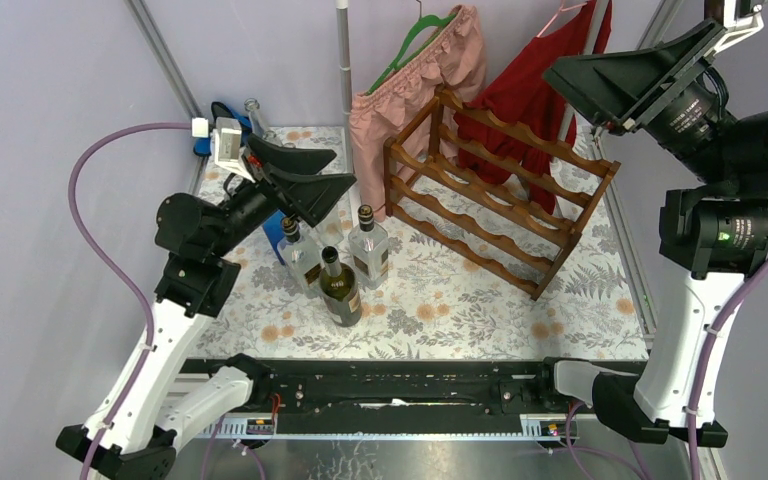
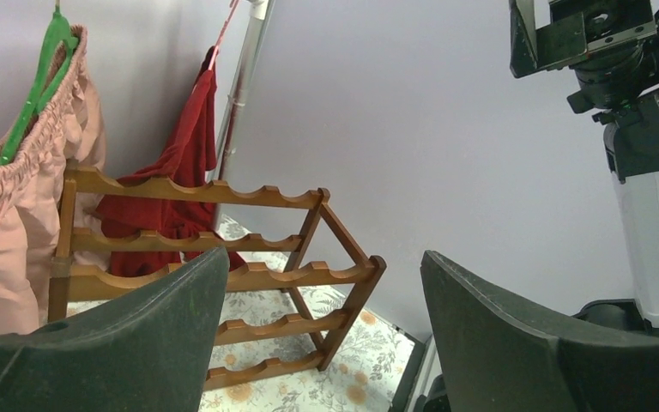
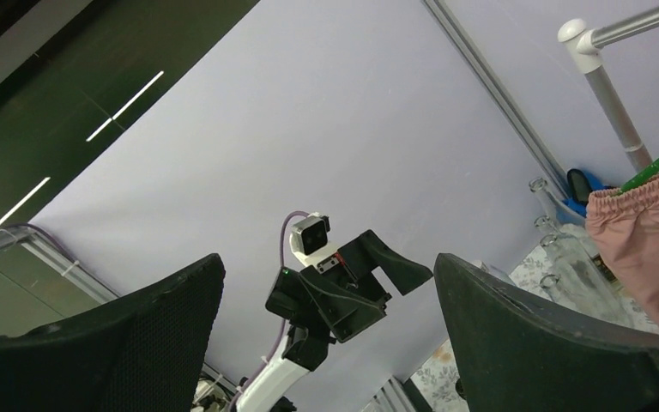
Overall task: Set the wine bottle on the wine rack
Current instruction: Pick up the wine bottle from the center of the board.
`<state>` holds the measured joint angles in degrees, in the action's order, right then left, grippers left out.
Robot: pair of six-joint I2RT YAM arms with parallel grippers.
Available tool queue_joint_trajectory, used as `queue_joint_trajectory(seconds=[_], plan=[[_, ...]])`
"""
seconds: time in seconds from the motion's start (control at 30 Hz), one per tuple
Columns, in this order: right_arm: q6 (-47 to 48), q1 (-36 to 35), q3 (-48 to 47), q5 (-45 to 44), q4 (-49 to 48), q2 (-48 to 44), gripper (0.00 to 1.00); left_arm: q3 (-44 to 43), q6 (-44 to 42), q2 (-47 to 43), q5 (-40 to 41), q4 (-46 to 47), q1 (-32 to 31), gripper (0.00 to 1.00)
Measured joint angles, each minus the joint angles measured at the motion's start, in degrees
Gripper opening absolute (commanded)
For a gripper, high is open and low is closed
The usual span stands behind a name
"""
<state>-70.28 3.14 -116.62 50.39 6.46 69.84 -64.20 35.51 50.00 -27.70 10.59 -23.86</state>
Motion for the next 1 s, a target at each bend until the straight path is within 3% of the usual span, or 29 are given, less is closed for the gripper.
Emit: queue_joint_trajectory(seconds=[0.1,0.17,0.33,0.47,0.57,0.77,1.0], plan=[[2.78,-0.02,0.26,0.44,0.24,-0.17,1.0,-0.66,-0.72,0.26,-0.48,-2.38,-0.15,0.88],[9.66,0.0,0.68,2.32,2.56,-0.31,1.0,-2.86,-2.21,0.79,-0.52,-6.62,-0.17,0.88],[44.63,0.0,-0.15,8.2,24.52,-0.07,1.0,-11.72,-8.55,2.25,1.22,-21.7,-0.57,0.84],[71.54,0.02,-1.31,4.57,43.69,0.11,1.0,-16.87,-14.4,2.91,5.57,-34.34,-0.92,0.83],[84.04,0.04,2.73,2.56,51.36,-1.2,1.0,-18.78,-17.7,4.02,9.62,-41.2,-0.96,0.84],[96.24,0.02,15.43,0.37,55.84,-2.45,1.0,-18.56,-21.09,8.52,14.73,-50.93,-3.48,0.86],[97.92,0.02,22.56,1.55,52.57,-2.97,1.0,-21.03,-23.08,18.95,27.45,-54.49,-19.56,0.85]])
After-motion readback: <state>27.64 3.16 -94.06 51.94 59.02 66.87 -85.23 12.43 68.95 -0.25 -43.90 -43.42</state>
